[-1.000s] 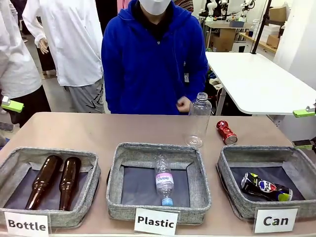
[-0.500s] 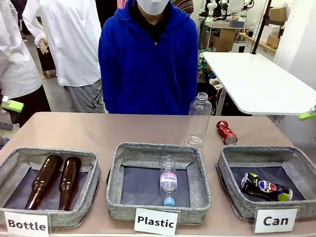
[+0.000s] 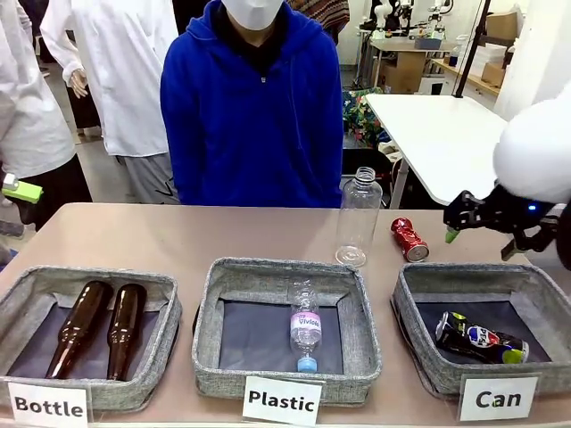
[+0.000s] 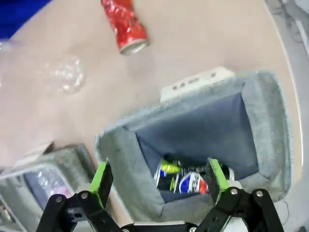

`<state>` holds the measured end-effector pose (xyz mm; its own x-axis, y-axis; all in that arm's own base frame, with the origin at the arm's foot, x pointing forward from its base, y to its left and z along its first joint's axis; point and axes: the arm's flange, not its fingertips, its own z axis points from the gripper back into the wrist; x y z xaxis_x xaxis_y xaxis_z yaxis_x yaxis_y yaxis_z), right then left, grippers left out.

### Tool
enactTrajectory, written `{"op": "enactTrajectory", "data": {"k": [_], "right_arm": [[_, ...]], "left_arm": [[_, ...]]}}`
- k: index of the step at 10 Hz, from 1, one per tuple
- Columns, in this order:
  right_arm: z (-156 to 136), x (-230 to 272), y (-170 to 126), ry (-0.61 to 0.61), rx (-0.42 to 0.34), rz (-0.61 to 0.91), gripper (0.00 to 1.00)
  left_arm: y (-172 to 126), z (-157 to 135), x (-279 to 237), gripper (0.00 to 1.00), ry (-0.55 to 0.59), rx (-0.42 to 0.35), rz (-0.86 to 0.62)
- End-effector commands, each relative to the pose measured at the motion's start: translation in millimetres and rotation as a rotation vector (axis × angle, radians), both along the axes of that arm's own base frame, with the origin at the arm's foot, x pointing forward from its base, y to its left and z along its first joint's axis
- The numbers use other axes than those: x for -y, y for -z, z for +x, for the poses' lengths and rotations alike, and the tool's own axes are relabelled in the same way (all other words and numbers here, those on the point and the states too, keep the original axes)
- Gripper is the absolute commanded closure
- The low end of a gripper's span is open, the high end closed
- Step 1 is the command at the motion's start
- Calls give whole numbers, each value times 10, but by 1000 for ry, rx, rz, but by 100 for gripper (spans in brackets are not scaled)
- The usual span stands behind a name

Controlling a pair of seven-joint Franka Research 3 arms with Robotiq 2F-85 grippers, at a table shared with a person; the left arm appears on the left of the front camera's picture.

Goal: Sort the can waste into the basket.
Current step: Pick up the can waste from the table and place it in the right Fabric basket.

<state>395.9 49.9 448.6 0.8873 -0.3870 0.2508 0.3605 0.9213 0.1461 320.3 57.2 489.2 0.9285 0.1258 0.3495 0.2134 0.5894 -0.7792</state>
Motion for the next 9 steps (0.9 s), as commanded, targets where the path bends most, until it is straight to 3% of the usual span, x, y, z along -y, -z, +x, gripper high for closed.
{"op": "enactTrajectory", "data": {"k": [1,3,4,5,6,7,9], "right_arm": [[-166,43,-100,-9,0,39,0],[-166,43,-100,-9,0,39,0],[-2,46,-5,-11,-5,22,0],[-173,-37,44,-22,23,-12,0],[-130,-84,29,-89,71,-25,0],[-5,-40,-51,-172,173,-46,0],[240,38,-53,-434,131,-86,0]], "left_arm": [[-27,-13,-25,0,6,-9,0],[-27,-13,-25,0,6,-9,0],[-27,-13,-25,0,6,-9,0],[-27,-13,-25,0,6,-9,0],[-27,-13,-25,0,6,-9,0],[-27,-13,-25,0,6,-9,0],[-27,-13,-25,0,6,-9,0]]}}
